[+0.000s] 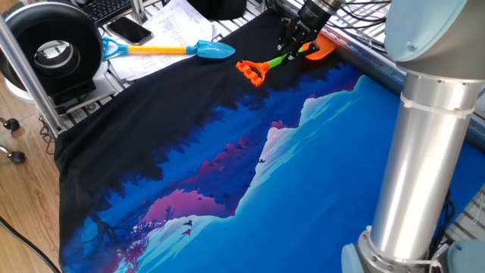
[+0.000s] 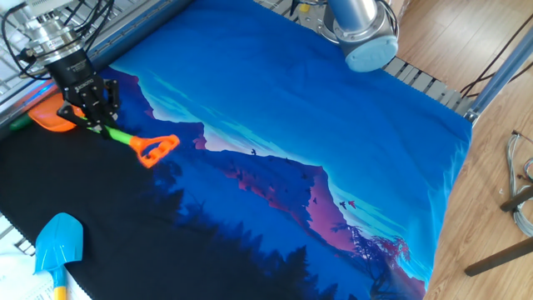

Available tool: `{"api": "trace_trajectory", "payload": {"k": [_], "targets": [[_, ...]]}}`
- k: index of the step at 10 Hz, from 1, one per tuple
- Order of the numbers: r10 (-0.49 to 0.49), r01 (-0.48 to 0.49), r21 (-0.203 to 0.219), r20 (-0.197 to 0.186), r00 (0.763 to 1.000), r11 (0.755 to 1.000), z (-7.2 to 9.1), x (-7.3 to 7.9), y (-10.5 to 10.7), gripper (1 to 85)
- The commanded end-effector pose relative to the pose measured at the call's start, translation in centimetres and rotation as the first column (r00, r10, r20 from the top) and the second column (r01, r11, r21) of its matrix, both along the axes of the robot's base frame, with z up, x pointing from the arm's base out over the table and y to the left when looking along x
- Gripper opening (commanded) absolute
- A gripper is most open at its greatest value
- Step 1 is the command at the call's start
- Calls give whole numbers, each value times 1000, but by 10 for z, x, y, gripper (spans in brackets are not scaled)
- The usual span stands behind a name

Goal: Use a shovel to scoop up an object

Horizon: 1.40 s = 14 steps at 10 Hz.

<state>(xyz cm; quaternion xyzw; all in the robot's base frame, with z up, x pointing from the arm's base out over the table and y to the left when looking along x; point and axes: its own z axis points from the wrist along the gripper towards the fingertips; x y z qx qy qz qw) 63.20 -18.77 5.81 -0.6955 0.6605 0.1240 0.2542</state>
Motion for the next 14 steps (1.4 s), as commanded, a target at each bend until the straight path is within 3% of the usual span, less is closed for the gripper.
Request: {"api": "trace_trajectory", "payload": {"k": [1, 2, 3, 4, 5, 6, 7, 8, 9, 10, 11, 13, 14], "targets": [[-86, 85, -32, -12, 996, 996, -3, 8, -12, 17], [-65, 65, -74, -7, 998, 995, -8, 6, -20, 67], [-71, 69, -33, -55, 996, 997, -5, -4, -11, 557], [-55, 54, -50, -8, 998, 997, -5, 5, -14, 850], [-99, 99, 45, 1, 995, 994, 8, 14, 4, 850], [-87, 87, 64, -6, 996, 994, 11, 11, 9, 850], [-80, 81, 31, -13, 997, 996, 5, 8, 2, 850], [-108, 109, 27, -34, 994, 994, 4, 7, 0, 850], [-151, 151, -6, -64, 986, 988, -1, 5, -8, 847], [-201, 197, -52, -89, 976, 979, -8, 4, -20, 777], [-261, 253, -91, -88, 961, 963, -12, 9, -31, 650], [-374, 362, -103, -136, 918, 926, -15, 9, -37, 453], [-430, 412, -137, -155, 889, 901, -19, 7, -45, 257]]}}
